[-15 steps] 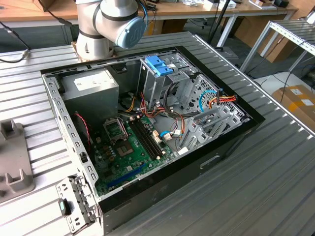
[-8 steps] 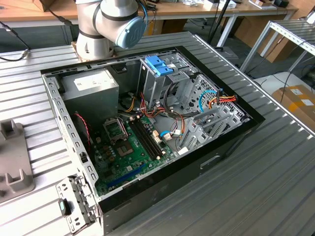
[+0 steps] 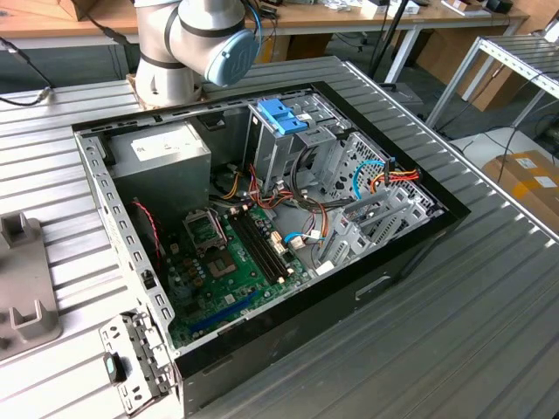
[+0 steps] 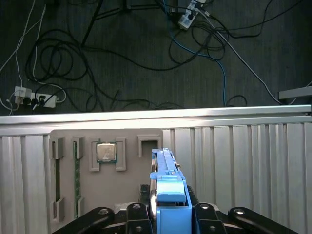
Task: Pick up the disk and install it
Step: 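Pick up the disk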
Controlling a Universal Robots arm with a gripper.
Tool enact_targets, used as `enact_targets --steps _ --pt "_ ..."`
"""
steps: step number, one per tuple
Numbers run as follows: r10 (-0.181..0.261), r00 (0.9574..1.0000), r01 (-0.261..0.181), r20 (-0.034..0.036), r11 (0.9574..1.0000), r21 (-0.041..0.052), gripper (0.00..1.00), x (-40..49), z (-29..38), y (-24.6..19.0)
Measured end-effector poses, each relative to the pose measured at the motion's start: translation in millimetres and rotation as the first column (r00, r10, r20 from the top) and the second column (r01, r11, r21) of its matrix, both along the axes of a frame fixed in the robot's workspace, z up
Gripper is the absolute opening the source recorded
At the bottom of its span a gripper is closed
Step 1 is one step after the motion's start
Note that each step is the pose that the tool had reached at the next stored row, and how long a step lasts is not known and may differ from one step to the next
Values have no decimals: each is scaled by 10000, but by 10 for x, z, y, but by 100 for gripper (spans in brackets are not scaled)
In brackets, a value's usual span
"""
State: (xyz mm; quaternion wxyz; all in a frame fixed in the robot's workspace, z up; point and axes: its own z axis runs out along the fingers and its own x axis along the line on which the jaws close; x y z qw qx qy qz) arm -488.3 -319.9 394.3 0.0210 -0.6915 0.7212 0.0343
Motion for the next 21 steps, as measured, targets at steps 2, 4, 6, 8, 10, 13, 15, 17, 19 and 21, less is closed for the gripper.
enact_targets --steps 2,4,6,8,10,13,15,17,19,21 --pt "0 10000 0 1 10000 5 37 0 22 0" --pt "0 10000 0 0 10000 9 37 0 49 0" --pt "-1 10000 1 1 10000 14 37 0 74 0" --pt "0 10000 0 1 10000 18 37 0 97 0" --pt "0 10000 0 0 10000 22 37 0 132 0" --pt "0 10000 0 0 10000 25 37 0 167 0" --pt "0 10000 0 0 10000 27 37 0 192 0" --pt "0 10000 0 1 10000 29 37 0 214 0" --pt "0 10000 0 0 10000 31 37 0 257 0" --pt "0 10000 0 0 10000 34 37 0 298 0"
